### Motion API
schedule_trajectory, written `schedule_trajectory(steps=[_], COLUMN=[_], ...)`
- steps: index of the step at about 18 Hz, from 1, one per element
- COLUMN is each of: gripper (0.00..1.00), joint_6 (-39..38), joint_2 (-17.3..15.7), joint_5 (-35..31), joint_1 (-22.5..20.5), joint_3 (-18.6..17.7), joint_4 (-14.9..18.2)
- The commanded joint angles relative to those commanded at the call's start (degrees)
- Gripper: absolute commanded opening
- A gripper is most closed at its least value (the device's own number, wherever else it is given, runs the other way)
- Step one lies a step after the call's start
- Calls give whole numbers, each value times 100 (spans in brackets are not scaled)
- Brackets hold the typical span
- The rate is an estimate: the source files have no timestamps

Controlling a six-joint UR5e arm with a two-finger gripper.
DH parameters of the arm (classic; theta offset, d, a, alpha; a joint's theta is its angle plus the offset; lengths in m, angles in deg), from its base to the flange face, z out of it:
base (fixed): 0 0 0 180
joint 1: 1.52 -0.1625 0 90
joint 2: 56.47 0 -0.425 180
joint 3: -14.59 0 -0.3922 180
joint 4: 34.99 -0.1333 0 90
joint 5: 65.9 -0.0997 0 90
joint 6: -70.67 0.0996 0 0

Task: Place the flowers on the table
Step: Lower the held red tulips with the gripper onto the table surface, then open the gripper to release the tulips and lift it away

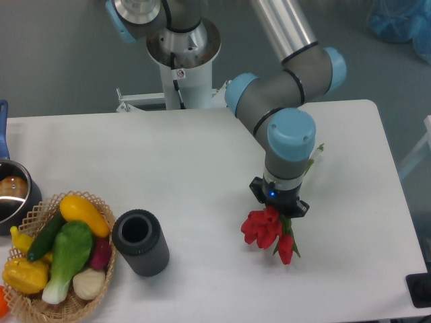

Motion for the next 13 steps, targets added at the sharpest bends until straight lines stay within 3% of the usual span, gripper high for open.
schedule_trajectory(steps=[2, 3, 4, 6, 8, 13], gripper=[29, 35, 48, 63, 100, 100], joint_6=[-193, -220, -212, -212, -211, -168], joint_2=[36, 36, 36, 9, -35, -193], joint_5=[70, 97, 97, 97, 97, 88], joint_1=[17, 18, 9, 0, -44, -202], joint_3=[0, 0, 9, 9, 17, 9], joint_4=[-132, -141, -141, -150, -159, -185])
